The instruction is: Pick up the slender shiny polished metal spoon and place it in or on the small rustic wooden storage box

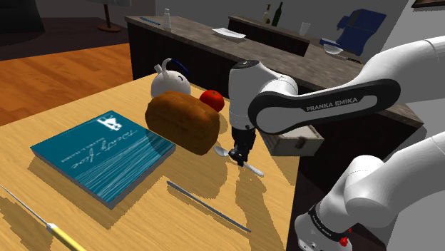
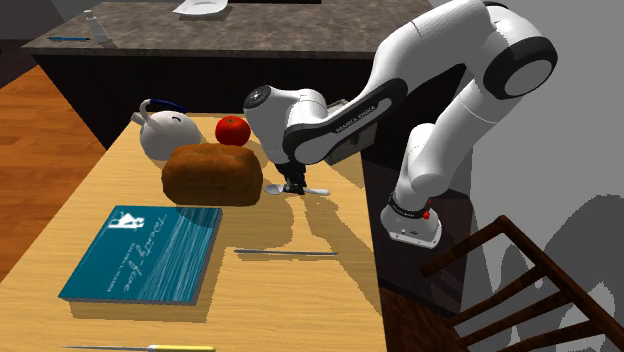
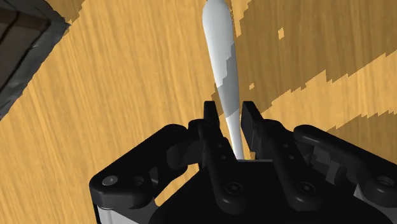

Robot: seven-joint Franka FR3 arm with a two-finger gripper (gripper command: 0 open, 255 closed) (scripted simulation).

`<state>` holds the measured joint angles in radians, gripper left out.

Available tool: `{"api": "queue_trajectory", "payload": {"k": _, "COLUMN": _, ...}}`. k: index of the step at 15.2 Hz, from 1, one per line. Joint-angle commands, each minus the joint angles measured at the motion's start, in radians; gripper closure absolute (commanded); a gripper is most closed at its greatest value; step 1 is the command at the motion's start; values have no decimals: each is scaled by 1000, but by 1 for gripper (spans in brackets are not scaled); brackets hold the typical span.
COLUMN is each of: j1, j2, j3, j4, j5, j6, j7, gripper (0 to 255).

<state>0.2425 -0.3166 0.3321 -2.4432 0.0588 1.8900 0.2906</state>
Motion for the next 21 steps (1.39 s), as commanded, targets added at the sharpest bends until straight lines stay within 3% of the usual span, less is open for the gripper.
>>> {"api": "queue_trajectory", "payload": {"k": 1, "j1": 0, "j2": 0, "j3": 0, "j4": 0, "j5": 0, "j6": 0, "j7": 0, "gripper": 255}}
{"api": "queue_trajectory", "payload": {"k": 6, "j1": 0, "j2": 0, "j3": 0, "j4": 0, "j5": 0, "j6": 0, "j7": 0, "gripper": 255}}
{"api": "queue_trajectory", "payload": {"k": 21, "j1": -1, "j2": -67, "j3": -22, "j4": 148, "j5": 3, "j6": -213, "j7": -19, "gripper": 255}}
